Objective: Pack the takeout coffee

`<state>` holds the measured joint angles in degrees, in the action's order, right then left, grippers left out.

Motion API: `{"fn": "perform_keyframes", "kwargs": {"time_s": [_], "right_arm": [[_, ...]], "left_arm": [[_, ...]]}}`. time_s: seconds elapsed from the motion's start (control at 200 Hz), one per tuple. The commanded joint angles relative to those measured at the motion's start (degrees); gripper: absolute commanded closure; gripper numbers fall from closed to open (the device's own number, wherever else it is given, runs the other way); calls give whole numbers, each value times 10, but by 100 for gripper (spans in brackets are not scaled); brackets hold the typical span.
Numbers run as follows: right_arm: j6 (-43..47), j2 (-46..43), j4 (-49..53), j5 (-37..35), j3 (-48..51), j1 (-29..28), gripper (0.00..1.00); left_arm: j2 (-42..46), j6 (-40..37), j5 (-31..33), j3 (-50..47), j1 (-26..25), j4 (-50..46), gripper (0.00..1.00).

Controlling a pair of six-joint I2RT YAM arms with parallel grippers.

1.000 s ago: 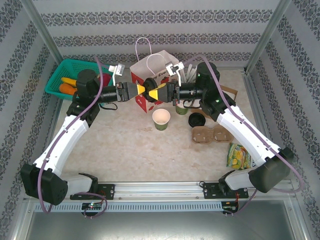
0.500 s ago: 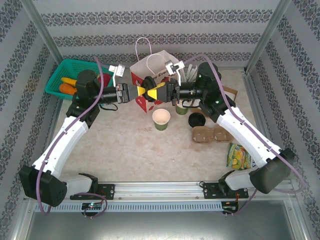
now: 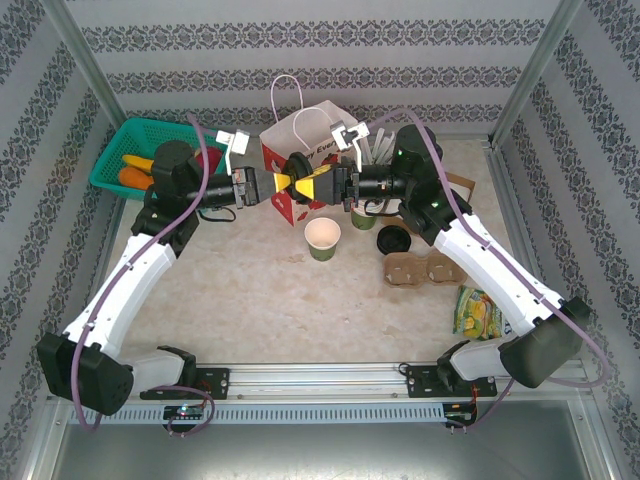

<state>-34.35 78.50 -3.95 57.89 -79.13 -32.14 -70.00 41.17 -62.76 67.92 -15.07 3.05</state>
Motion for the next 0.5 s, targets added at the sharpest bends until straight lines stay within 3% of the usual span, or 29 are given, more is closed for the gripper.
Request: {"fn": "perform_keyframes", "kwargs": {"time_s": [0.0,0.045,0.17,0.265,0.495], "right_arm": [[18,-10,-4,-34,4,0,75],[24,-14,1,-44,8,1,66],[42,-36,10,-109,32,7,25],[54,-62,13,-185,63,14,6],[53,-112,56,-366,131,29,2]], "left_arm": [[18,-49,-3,22,-18,-36,100],[19,-57,1,25,-18,-48,100],[18,-78,22,30,-18,-81,100],[20,-97,70,36,-19,-124,100],[14,-124,201,39,-33,-251,100]]}}
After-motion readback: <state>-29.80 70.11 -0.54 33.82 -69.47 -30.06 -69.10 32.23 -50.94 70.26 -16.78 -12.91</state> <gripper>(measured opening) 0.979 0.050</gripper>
